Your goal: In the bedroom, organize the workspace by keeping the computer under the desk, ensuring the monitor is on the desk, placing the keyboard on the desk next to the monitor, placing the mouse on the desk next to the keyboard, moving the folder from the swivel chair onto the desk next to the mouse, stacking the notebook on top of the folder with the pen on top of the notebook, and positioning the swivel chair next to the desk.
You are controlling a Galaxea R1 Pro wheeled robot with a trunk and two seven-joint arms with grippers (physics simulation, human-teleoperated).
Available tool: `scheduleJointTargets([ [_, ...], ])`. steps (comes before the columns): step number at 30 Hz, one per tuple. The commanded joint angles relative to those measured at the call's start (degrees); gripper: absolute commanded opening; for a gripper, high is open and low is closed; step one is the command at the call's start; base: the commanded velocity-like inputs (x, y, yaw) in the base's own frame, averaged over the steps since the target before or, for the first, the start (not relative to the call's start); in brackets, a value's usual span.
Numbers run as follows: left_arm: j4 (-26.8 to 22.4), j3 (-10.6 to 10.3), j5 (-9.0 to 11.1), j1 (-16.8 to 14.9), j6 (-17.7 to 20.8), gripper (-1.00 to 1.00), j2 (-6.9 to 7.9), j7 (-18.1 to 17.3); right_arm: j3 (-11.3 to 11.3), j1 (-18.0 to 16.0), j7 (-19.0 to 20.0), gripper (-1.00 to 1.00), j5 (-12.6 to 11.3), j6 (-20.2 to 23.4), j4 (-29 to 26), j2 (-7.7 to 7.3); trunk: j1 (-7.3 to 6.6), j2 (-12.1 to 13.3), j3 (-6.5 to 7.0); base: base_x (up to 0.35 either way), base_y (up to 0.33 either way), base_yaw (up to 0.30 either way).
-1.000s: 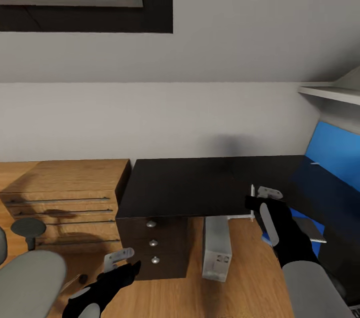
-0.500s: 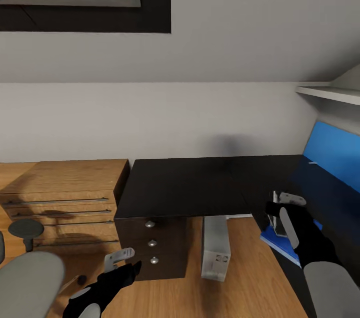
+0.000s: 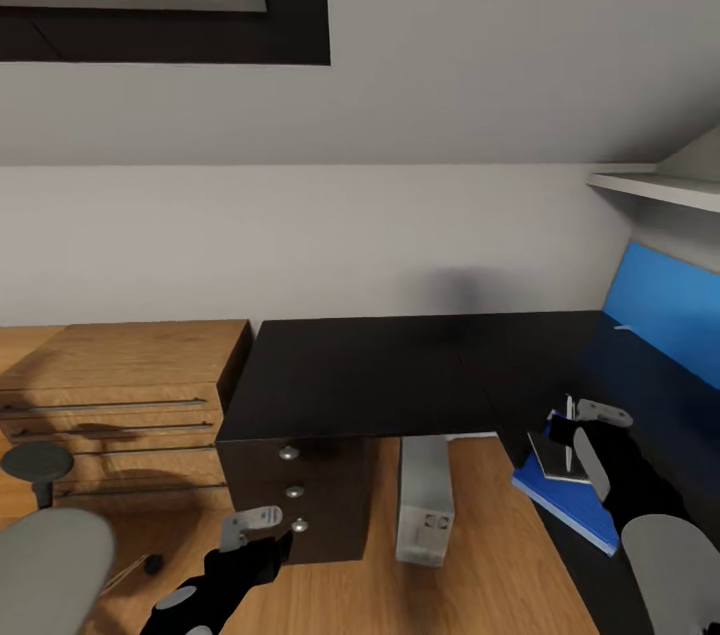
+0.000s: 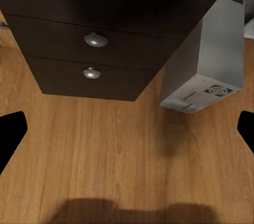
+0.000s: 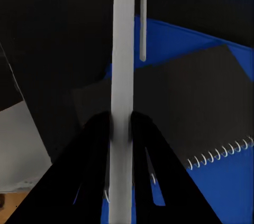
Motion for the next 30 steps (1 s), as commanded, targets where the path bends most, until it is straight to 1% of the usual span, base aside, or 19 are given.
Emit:
scheduleJointTargets([
  [1, -0.1, -0.2, 0.3, -0.1, 0.1, 1.0, 0.05, 0.5, 0.0, -0.2, -0.3, -1.0, -0.8, 0.1, 0.4, -0.14, 0.01, -0.1, -0.08, 0.01, -0.012, 0.0],
  [4, -0.1, -0.2, 0.2, -0.1, 0.0, 1.0, 0.05, 0.5, 0.0, -1.3, -0.3, -1.0, -0.8, -0.5, 2.6, -0.53, 0.01, -0.1, -0.08, 0.065, -0.062, 0.0],
  [9, -0.1, -0.3, 0.2, -0.1, 0.0, 1.0, 0.01, 0.4, 0.0, -3.8, -0.3, -1.0, -0.8, -3.7, 8.2, -1.44, 0.01, -0.1, -0.08, 0.154, -0.137, 0.0],
  [12, -0.1, -0.4, 0.2, -0.1, 0.0, 1.0, -0.05, 0.2, 0.0, -4.1, -0.3, -1.0, -0.8, -3.9, 8.9, -1.89, 0.01, -0.1, -0.08, 0.043, -0.038, 0.0],
  [14, -0.3, -0.3, 0.4, -0.1, 0.1, 1.0, -0.1, 0.2, 0.0, -5.2, -0.7, -1.0, -0.8, -4.0, 11.4, -2.39, 0.01, -0.1, -0.08, 0.012, -0.011, 0.0],
  [17, -0.8, -0.3, 0.5, -0.1, 0.1, 1.0, -0.17, 0.1, 0.0, -8.2, -1.1, -1.0, -0.8, -5.5, 17.6, -3.02, 0.01, -0.1, -0.08, 0.004, -0.004, 0.0],
  [19, -1.0, -0.3, 0.6, -0.1, 0.1, 1.0, -0.23, 0.2, 0.0, -9.5, -2.0, -1.0, -0.8, -6.1, 20.1, -3.78, 0.45, -0.9, -0.44, 0.001, -0.001, 0.0],
  [23, -1.1, -0.3, 0.6, -0.1, 0.1, 1.0, -0.28, 0.2, 0.0, -9.9, -2.7, -1.0, -0.8, -6.4, 21.1, -4.27, 1.33, -2.5, -1.16, 0.0, 0.0, 0.0],
  [30, -1.1, -0.3, 0.6, -0.1, 0.1, 1.0, -0.3, 0.7, 0.0, -10.1, -3.0, -1.0, -0.8, -6.5, 21.6, -4.32, 2.87, -5.3, -2.41, 0.0, 0.0, 0.0],
])
